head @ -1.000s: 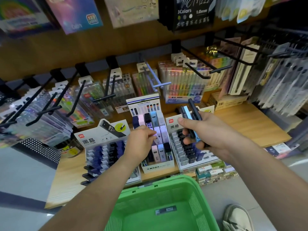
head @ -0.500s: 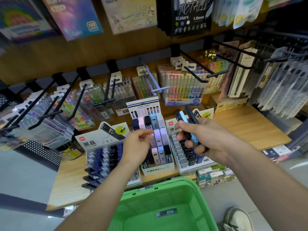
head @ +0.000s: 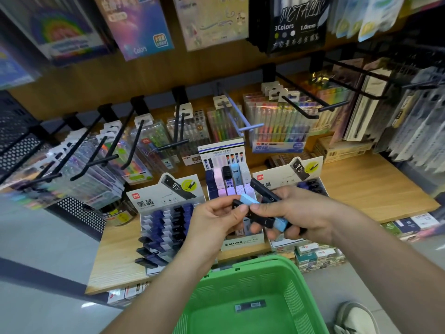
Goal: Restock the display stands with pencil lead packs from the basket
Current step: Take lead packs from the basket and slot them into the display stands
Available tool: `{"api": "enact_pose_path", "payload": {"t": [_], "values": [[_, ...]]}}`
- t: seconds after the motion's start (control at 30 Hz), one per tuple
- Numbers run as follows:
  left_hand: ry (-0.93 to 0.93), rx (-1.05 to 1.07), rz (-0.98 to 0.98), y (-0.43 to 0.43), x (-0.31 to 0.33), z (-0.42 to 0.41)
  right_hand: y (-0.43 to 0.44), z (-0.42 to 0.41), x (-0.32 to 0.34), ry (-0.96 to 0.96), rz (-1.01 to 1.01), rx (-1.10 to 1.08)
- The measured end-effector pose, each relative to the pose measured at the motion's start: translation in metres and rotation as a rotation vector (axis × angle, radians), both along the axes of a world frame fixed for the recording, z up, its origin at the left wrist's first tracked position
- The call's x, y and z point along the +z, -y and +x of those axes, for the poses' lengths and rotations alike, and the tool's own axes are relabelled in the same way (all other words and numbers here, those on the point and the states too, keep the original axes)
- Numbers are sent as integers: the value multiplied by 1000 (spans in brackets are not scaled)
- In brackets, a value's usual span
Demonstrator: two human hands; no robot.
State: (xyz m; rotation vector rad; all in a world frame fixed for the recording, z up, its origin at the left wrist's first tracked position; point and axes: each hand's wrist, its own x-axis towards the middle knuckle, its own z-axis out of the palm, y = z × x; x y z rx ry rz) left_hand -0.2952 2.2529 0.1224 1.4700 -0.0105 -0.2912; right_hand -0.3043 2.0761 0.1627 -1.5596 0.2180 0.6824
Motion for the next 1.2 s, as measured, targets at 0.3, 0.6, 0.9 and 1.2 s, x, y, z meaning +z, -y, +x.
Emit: {"api": "enact_pose_path", "payload": {"t": [0.3,0.6,0.9,1.2], "values": [[-101,128,-91,-1,-2,1,5,6,-8,17,120,-264],[20,-43,216,5,1,-7,5,9,-19,58,-56,-377],[-6,78,157,-12,3,0,12,6,-11,-21,35,-357],[210,62,550,-43,5,8,35,8,-4,148,-208,-382]]}}
